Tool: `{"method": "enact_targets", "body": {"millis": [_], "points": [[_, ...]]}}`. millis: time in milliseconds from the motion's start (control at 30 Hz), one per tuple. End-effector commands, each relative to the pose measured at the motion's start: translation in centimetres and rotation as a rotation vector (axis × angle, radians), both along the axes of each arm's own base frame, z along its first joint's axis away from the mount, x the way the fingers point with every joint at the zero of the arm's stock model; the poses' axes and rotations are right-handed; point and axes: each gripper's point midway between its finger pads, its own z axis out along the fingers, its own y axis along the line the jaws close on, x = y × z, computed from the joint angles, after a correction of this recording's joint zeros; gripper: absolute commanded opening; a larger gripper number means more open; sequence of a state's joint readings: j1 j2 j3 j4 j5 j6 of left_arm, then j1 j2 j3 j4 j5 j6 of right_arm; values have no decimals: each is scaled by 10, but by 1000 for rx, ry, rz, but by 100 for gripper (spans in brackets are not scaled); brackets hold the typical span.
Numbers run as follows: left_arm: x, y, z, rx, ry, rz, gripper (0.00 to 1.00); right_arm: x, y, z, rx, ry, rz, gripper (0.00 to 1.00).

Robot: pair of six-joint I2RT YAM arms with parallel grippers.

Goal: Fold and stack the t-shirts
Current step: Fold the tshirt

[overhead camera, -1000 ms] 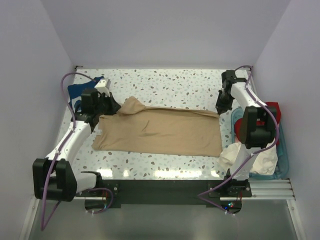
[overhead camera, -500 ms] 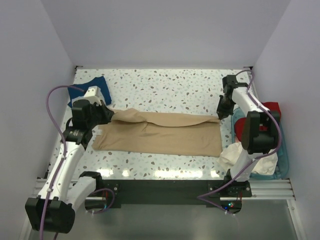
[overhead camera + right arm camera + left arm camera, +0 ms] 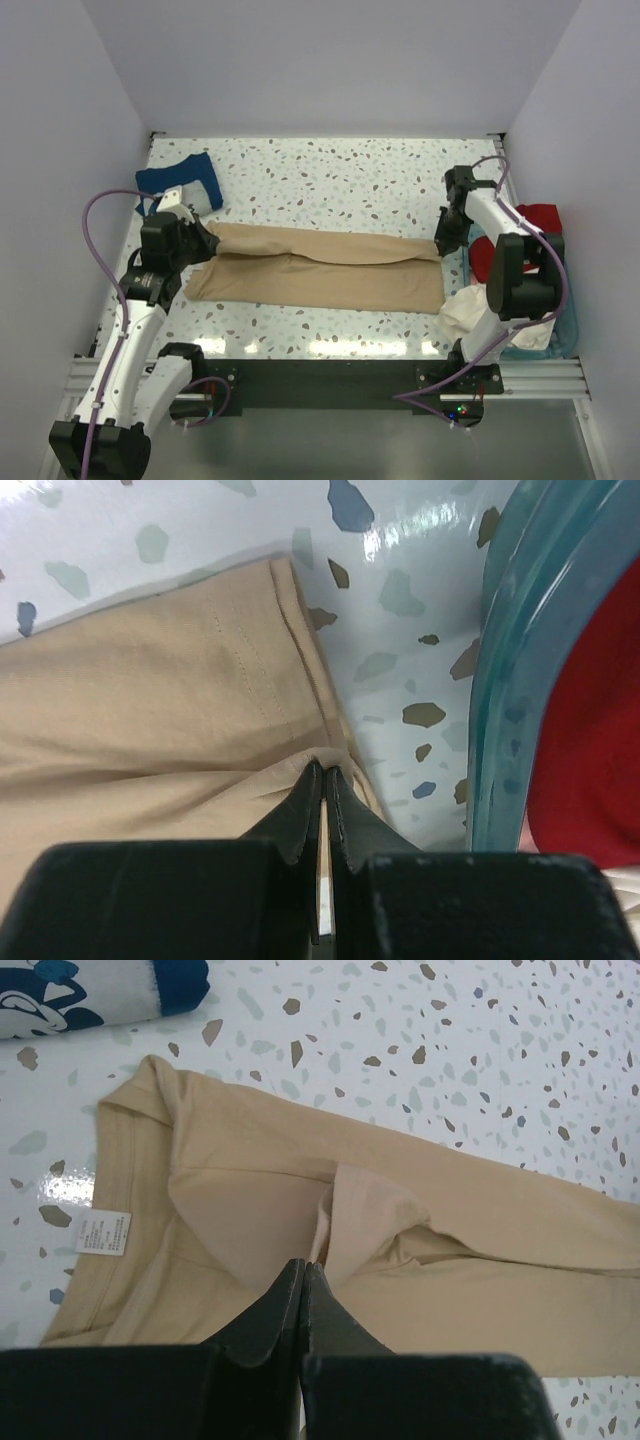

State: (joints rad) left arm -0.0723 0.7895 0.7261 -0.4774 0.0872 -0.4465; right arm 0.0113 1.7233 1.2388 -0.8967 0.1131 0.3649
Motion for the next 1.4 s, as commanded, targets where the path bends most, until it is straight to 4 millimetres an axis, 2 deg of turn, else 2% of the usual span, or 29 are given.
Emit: {"method": "enact_targets", "body": {"millis": [0, 100, 133, 200, 233, 300, 367, 500, 600, 700, 833, 967, 1067, 1133, 1167, 1200, 1333, 1367], "points": [[-5, 7, -5, -10, 25, 58, 0, -5, 0, 7, -7, -32, -15, 0], [-9, 10, -11, -13, 43, 77, 0, -15, 2, 2, -8, -11, -24, 0], [-11, 11, -14, -10, 57, 85, 0, -18, 1, 1, -12, -4, -31, 5], [-13, 11, -16, -14, 65, 92, 0, -23, 2, -1, -15, 7, -32, 28], [-15, 12, -18, -14, 73, 94, 0, -24, 3, 1, -17, 3, -28, 48], [-17, 11, -22, -18, 84, 91, 0, -22, 2, 7, -21, -13, -31, 56], [-19, 8, -25, -27, 98, 81, 0, -19, 3, 15, -18, -33, -28, 61], [-27, 5, -31, -50, 118, 75, 0, -3, 10, 32, -3, -85, -9, 61], [-34, 2, -34, -71, 140, 76, 0, 3, 20, 36, 9, -105, 15, 61], [-42, -4, -32, -104, 158, 56, 12, 8, 30, 42, 6, -123, 28, 61], [-53, -7, -26, -130, 163, 57, 33, 12, 42, 54, -9, -162, 53, 61], [-56, -9, -21, -147, 159, 57, 42, 12, 43, 62, -17, -176, 53, 61], [-49, -10, -32, -153, 183, 55, 43, 10, 42, 60, -19, -171, 60, 61], [-36, -14, -32, -166, 160, 39, 44, 13, 45, 57, -5, -183, 73, 62], [-31, -16, -40, -173, 180, 39, 44, 11, 49, 50, 15, -165, 80, 62], [-20, -17, -37, -179, 144, 34, 44, 12, 51, 48, 26, -163, 85, 62], [8, -23, -43, -195, 114, 14, 44, 13, 59, 26, 65, -127, 83, 61], [14, -24, -52, -199, 138, 15, 44, 8, 60, 18, 73, -105, 84, 60]]}}
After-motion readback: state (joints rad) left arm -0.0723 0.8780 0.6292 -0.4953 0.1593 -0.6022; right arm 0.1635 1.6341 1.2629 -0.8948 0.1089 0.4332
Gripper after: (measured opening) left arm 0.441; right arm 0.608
